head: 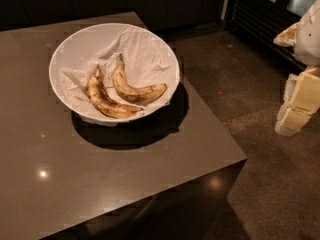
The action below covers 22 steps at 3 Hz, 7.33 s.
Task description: Pick banana from white bowl
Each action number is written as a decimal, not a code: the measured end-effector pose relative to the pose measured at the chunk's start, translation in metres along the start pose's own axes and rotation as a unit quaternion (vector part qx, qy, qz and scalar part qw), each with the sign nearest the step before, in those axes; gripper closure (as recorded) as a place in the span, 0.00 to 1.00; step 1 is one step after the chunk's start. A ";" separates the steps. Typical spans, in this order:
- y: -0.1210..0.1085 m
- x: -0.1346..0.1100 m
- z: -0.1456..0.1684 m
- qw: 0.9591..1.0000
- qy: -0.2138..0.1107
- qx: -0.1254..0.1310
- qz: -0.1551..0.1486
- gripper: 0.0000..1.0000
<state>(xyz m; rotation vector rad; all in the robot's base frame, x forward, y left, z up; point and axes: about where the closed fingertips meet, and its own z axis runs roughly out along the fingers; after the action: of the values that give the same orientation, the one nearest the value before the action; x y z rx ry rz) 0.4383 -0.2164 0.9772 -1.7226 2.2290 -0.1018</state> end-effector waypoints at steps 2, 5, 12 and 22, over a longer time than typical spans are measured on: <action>-0.001 -0.007 0.000 1.000 0.003 -0.005 -0.004 0.00; 0.002 -0.042 0.009 0.997 0.034 -0.027 -0.059 0.00; -0.065 -0.168 0.058 0.998 0.019 -0.053 -0.037 0.00; -0.045 -0.263 0.172 0.985 0.055 -0.161 -0.038 0.56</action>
Offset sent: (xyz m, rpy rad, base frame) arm 0.0041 0.0135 -0.0023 -0.0155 0.0502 0.0207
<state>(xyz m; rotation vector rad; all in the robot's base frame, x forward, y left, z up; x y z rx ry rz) 0.5883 0.0457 0.8798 -2.0124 2.3633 0.1590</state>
